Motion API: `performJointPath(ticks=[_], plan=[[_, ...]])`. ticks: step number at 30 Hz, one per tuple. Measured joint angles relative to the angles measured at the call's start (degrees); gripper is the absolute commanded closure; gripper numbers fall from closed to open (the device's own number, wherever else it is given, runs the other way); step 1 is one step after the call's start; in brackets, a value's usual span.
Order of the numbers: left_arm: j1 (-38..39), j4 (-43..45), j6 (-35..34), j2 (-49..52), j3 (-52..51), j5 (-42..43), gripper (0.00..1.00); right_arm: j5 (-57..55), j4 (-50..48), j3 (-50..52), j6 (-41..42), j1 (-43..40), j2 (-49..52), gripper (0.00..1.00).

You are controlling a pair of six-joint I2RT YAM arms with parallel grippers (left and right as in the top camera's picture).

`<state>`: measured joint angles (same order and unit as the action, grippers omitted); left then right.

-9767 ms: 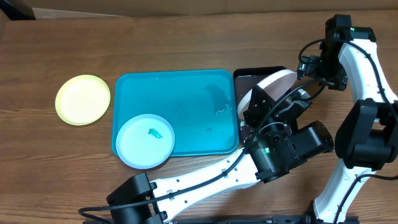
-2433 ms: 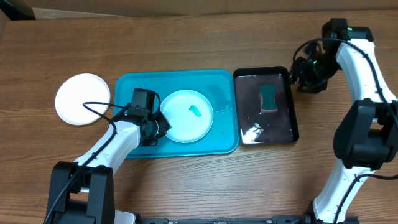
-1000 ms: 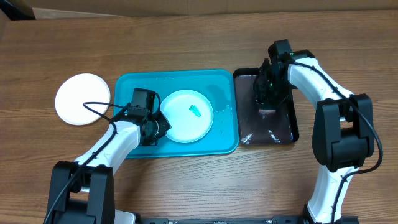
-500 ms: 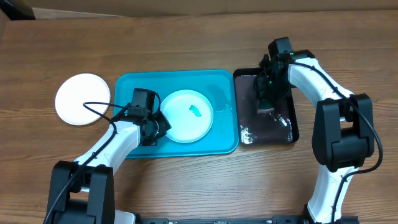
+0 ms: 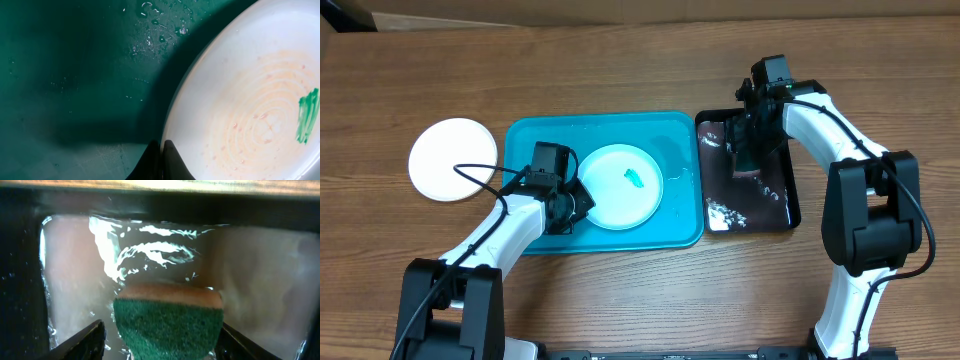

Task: Clean dirty plates on tray and stack at the side
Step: 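Grasp the sponge and rub it across the black tray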

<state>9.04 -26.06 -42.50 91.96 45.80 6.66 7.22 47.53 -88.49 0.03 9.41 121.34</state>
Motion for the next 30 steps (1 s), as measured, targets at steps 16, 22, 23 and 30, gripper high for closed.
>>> performJointPath(ticks=[16, 22, 23, 30], plan=[[0.00, 0.00, 0.00, 0.00, 0.00, 0.00, 0.96, 0.33, 7.54, -1.97, 1.40, 0.00, -0.35, 0.38], [0.00, 0.02, 0.00, 0.00, 0.00, 0.04, 0.96, 0.46, 11.13, -2.27, 1.40, 0.00, -1.84, 0.47], [0.00, 0.02, 0.00, 0.00, 0.00, 0.11, 0.96, 0.44, 11.89, -2.27, 1.44, 0.00, -1.92, 0.48], [0.00, 0.04, 0.00, 0.00, 0.00, 0.15, 0.96, 0.46, 13.99, -2.27, 1.49, 0.00, -1.95, 0.48]])
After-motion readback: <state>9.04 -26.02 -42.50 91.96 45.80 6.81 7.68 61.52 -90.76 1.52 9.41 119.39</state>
